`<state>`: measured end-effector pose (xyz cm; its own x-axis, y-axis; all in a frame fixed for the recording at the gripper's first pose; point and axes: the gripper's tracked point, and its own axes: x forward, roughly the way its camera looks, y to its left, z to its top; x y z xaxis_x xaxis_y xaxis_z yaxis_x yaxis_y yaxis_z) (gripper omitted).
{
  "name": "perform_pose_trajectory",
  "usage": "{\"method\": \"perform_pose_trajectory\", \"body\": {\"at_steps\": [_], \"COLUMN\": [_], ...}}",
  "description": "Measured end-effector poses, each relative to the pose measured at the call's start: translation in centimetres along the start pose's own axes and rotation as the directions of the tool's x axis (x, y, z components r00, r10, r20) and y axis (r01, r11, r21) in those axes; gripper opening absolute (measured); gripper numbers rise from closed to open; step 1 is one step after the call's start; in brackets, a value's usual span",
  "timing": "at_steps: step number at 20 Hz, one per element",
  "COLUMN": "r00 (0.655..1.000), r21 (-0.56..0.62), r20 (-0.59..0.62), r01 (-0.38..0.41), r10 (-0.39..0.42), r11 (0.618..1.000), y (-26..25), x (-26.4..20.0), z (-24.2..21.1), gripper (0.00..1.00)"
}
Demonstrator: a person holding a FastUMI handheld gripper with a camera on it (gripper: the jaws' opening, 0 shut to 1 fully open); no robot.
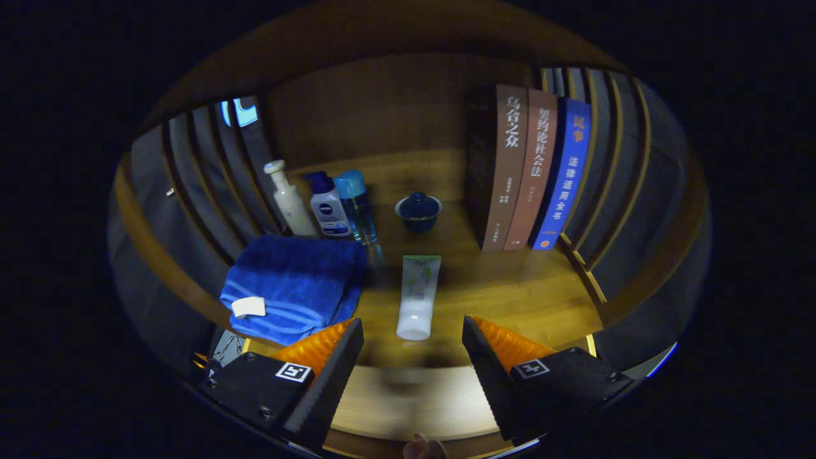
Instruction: Pull open the drawer, take out the items inside it, and place them on the countertop above the cabinet.
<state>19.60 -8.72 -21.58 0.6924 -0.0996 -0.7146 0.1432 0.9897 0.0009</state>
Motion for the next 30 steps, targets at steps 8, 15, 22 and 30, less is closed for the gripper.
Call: {"method": "perform_pose_trajectory", "body": {"at_steps": [8, 15, 22, 30], "r00": [0.954, 0.929, 0.949, 0.963], "r21": [-0.051, -0.009, 0.088, 0.049], "r20": [0.287, 0.356, 0.314, 0.269], "r01": [-0.071, -0.103, -0.040, -0.010], "r10": [0.083, 0.099, 0.011, -0.004], "r11": [0.996, 0.995, 0.995, 0.999], "y": [2.5, 2.6, 0.1, 0.2], "x": [-12.6, -15.7, -12.9, -9.4], "z": [-3.1, -13.1, -21.7, -24.9], "gripper": [0.99, 0.99, 0.99, 0.99]}}
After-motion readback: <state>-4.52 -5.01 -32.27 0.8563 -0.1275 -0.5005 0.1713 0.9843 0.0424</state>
